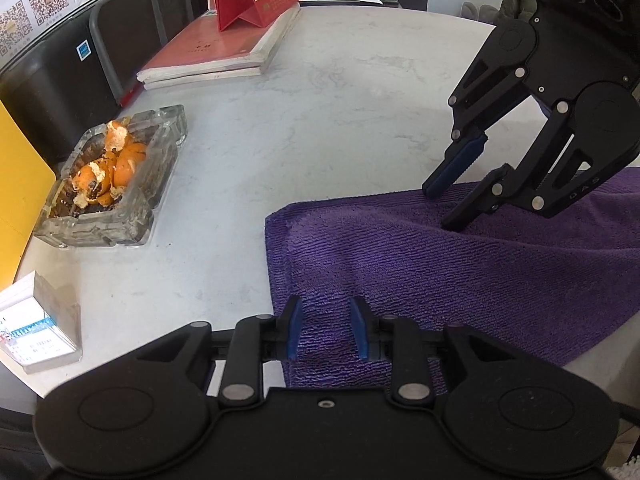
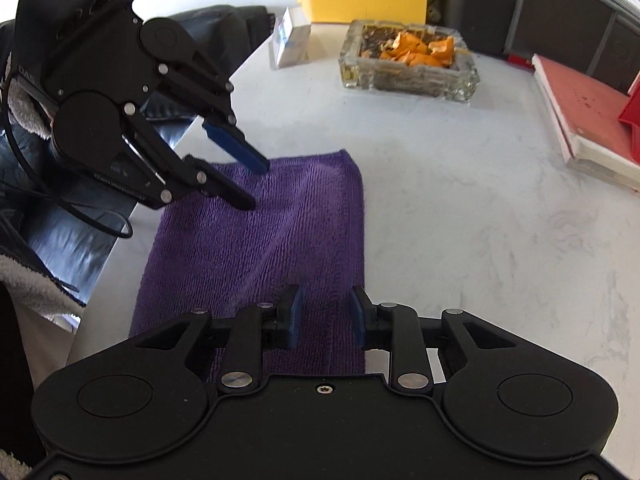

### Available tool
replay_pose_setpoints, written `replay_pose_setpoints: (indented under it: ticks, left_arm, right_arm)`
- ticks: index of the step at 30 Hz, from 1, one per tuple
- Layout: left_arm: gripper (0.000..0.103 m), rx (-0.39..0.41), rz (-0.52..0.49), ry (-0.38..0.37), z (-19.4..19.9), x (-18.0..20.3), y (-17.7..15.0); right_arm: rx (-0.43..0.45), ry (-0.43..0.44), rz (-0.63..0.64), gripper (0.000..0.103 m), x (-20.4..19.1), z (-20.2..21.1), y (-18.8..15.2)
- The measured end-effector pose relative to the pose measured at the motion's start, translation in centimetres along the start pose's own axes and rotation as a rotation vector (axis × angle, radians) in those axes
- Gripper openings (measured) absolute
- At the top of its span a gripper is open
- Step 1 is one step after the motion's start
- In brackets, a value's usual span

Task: Fold towel

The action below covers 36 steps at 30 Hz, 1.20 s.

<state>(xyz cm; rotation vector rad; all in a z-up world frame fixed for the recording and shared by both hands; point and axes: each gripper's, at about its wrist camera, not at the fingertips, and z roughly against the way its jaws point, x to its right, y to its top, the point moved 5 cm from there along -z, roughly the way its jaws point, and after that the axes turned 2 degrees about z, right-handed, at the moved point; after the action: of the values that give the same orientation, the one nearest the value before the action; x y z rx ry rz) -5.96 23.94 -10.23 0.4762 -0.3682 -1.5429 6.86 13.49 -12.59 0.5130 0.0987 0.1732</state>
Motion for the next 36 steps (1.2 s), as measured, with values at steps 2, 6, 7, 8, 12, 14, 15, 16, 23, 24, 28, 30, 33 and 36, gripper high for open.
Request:
replay_pose_setpoints:
  ticks: [2,6,7,8,12,14,15,16,23,24,28,30,33,36]
  left_arm:
    - [0.028,0.001,-0.003,0.001,0.0,-0.1,0.0]
    - [0.031,0.003,-0.008,0.0,-0.1,-0.2,0.0]
    - [0.031,0.004,-0.01,-0.003,-0.1,-0.2,0.0]
    - [0.032,0.005,-0.011,-0.006,-0.1,-0.3,0.0]
    - [0.032,0.006,-0.017,-0.015,-0.1,-0.4,0.0]
    - [0.032,0.007,-0.022,-0.018,0.0,-0.4,0.0]
    - [0.032,0.007,-0.025,-0.019,0.0,-0.4,0.0]
    - [0.032,0.007,-0.028,-0.02,0.0,-0.4,0.0]
    - [0.032,0.006,-0.04,-0.022,-0.1,-0.3,0.0]
    - [0.032,0.006,-0.04,-0.022,-0.1,-0.4,0.0]
    - [0.032,0.004,-0.044,-0.017,-0.1,-0.3,0.1]
    - [0.033,0.004,-0.041,-0.015,-0.1,-0.4,0.1]
    - [0.033,0.003,-0.041,-0.01,-0.1,-0.3,0.1]
    - [0.033,0.001,-0.047,0.013,-0.1,-0.4,0.2]
  right_arm:
    - [-0.008,0.005,0.007,0.025,0.0,0.0,0.0]
    - [-0.039,-0.002,0.052,0.015,-0.5,-0.2,0.2]
    - [-0.047,-0.006,0.066,0.008,-0.6,-0.2,0.3]
    - [-0.053,-0.005,0.068,0.004,-0.6,-0.1,0.3]
    - [-0.048,-0.014,0.086,0.003,-0.8,0.1,0.6]
    - [-0.038,-0.023,0.089,0.003,-0.8,0.4,0.9]
    - [-0.031,-0.031,0.093,0.003,-0.8,0.7,1.1]
    - [-0.024,-0.039,0.097,0.003,-0.7,1.0,1.3]
    - [-0.035,-0.155,0.163,0.003,-0.5,0.3,1.4]
    - [-0.039,-0.161,0.173,0.003,-0.5,-0.1,1.3]
    - [-0.046,-0.186,0.195,0.003,-0.8,-0.9,0.9]
    - [-0.04,-0.199,0.191,0.004,-0.7,-0.9,0.8]
    - [-0.038,-0.223,0.173,0.007,-0.5,-0.7,0.8]
    - [0.005,-0.251,0.111,0.016,0.0,0.6,1.4]
